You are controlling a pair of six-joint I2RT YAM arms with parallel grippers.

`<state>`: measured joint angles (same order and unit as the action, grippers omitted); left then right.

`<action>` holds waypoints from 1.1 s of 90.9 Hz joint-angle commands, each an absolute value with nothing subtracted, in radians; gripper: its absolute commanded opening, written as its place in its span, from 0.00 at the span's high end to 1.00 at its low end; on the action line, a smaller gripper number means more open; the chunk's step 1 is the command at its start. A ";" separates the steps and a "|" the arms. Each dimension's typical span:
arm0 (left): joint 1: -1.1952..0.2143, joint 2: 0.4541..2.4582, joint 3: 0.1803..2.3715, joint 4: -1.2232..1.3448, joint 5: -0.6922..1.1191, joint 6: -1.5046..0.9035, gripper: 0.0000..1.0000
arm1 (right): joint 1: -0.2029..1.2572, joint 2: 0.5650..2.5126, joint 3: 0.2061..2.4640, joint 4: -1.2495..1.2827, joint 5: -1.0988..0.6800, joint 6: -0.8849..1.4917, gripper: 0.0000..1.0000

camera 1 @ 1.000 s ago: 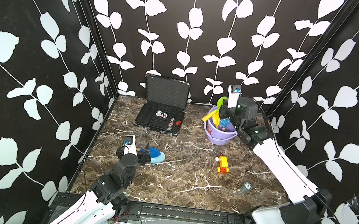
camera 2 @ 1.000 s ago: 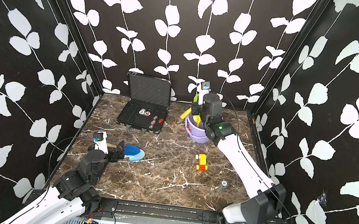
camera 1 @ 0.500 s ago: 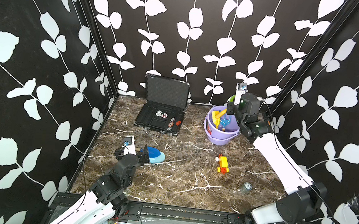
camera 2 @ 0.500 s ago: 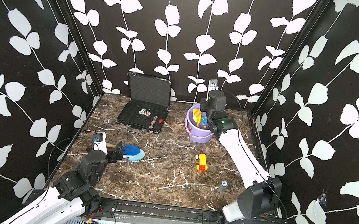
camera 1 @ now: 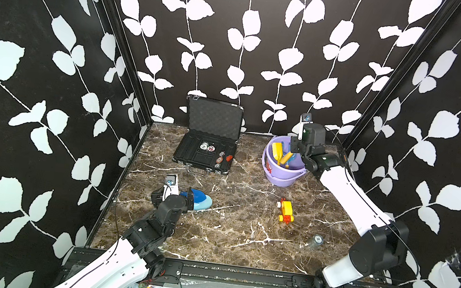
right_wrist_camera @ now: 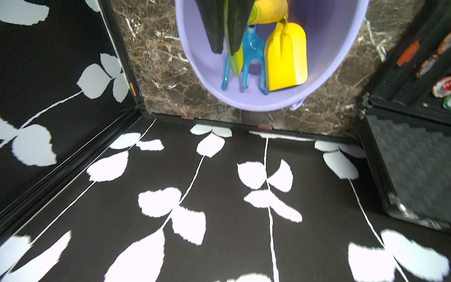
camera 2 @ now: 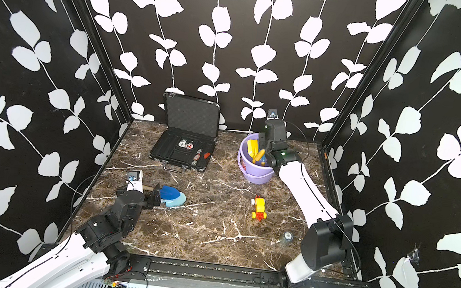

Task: Organize the gardening tools
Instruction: Place the gardening tool in the container.

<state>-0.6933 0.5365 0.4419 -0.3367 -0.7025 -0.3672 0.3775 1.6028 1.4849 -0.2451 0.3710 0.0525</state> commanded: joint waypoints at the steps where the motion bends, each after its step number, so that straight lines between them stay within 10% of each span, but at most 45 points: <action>1: -0.695 0.542 0.442 -0.311 -0.725 -0.374 0.01 | 0.371 1.642 1.518 -0.265 0.362 0.063 1.00; 100: -0.674 0.669 0.488 -0.370 -0.670 -0.346 0.01 | 0.354 1.884 1.579 -0.342 0.251 0.140 1.00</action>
<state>-0.6872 0.6266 0.4458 -0.3386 -0.7006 -0.3584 0.3592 1.8507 1.5604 -0.3500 0.2703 0.1066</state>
